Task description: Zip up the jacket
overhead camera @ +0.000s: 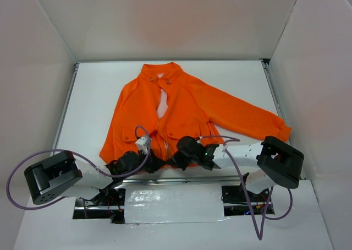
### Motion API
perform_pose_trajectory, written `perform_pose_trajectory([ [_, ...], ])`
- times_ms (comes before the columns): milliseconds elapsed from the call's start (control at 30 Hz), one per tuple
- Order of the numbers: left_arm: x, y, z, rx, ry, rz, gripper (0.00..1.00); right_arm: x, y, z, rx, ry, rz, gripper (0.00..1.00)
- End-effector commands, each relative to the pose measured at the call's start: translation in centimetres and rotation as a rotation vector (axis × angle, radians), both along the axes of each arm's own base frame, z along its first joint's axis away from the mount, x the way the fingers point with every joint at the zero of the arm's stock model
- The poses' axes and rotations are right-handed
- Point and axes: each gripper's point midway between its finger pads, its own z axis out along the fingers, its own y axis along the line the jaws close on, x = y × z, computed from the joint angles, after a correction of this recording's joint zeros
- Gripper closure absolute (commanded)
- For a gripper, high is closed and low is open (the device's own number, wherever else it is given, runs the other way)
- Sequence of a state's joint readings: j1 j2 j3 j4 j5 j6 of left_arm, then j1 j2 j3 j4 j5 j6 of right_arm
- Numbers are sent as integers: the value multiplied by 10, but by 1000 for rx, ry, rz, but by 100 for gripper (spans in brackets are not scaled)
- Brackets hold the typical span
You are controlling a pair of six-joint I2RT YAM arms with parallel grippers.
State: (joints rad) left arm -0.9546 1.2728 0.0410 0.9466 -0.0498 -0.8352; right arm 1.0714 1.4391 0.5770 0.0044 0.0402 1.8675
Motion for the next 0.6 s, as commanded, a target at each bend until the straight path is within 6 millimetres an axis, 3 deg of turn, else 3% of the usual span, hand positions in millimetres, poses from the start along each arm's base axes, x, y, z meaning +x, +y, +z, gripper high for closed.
perform_pose_trajectory([
  [0,-41,13,-16,-12,14,-132,100,28,0,4,22,-55,-76,100],
  [233,-46,9,-13,-31,-3,-170,100,43,-5,9,56,-23,-80,100],
  [433,-53,3,-6,-48,-32,-217,100,39,8,20,119,50,1,100],
  [567,-57,3,-1,-63,-57,-231,100,32,9,10,74,150,-1,100],
])
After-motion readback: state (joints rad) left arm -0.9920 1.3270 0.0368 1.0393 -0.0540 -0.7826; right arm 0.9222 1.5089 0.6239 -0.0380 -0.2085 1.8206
